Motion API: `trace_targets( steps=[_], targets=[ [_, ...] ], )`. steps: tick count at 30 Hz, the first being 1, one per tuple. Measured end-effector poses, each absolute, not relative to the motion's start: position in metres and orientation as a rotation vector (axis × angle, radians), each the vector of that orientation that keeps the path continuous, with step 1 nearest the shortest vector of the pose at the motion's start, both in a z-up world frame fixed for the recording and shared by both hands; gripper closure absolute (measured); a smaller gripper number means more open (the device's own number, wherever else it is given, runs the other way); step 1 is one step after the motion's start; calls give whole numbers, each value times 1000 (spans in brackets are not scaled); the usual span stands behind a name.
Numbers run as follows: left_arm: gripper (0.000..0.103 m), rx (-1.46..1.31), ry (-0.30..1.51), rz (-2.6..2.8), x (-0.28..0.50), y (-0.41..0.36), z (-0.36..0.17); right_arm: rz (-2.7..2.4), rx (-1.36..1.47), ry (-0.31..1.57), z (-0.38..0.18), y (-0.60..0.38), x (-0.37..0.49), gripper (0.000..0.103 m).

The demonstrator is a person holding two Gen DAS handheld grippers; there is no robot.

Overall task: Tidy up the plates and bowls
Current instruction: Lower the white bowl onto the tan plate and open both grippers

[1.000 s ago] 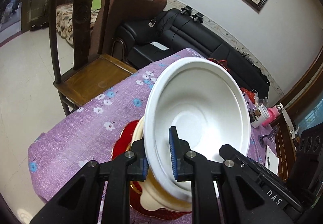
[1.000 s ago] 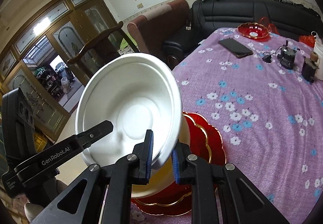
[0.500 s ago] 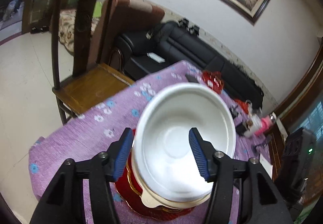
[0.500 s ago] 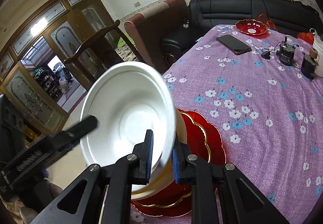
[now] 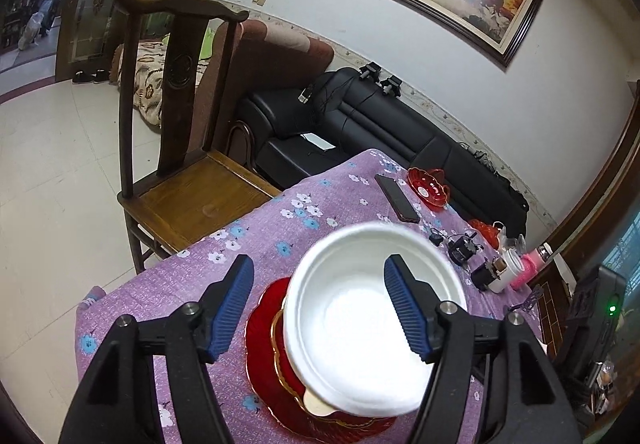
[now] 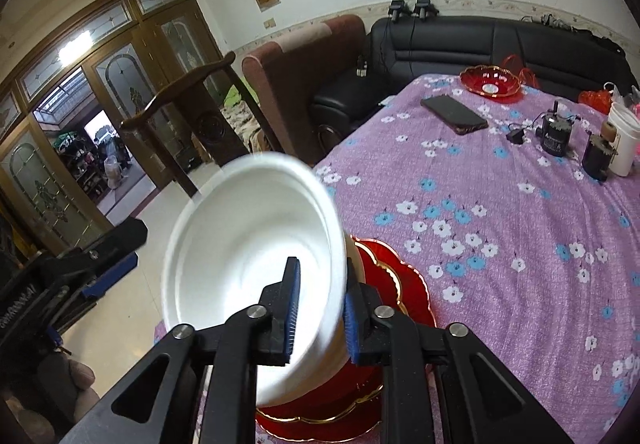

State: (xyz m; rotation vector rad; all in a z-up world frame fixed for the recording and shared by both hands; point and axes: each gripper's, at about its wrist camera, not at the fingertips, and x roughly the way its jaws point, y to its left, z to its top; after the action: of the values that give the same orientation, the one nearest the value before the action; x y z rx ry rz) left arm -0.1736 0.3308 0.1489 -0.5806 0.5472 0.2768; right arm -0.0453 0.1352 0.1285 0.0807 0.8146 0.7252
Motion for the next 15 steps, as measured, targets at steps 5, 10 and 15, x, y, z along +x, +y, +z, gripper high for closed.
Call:
trace_targets(
  steps=[5,10,15],
  targets=[
    [32,-574,550,283,-175,331,148,710,115,769,135,128,-47,44],
    [30,-543,539,301,-179,329,149,689,135,760,136,121,-46,43],
    [26,-502,529,317,-181,322,151,676,173,771,132,111,-45,42]
  ],
)
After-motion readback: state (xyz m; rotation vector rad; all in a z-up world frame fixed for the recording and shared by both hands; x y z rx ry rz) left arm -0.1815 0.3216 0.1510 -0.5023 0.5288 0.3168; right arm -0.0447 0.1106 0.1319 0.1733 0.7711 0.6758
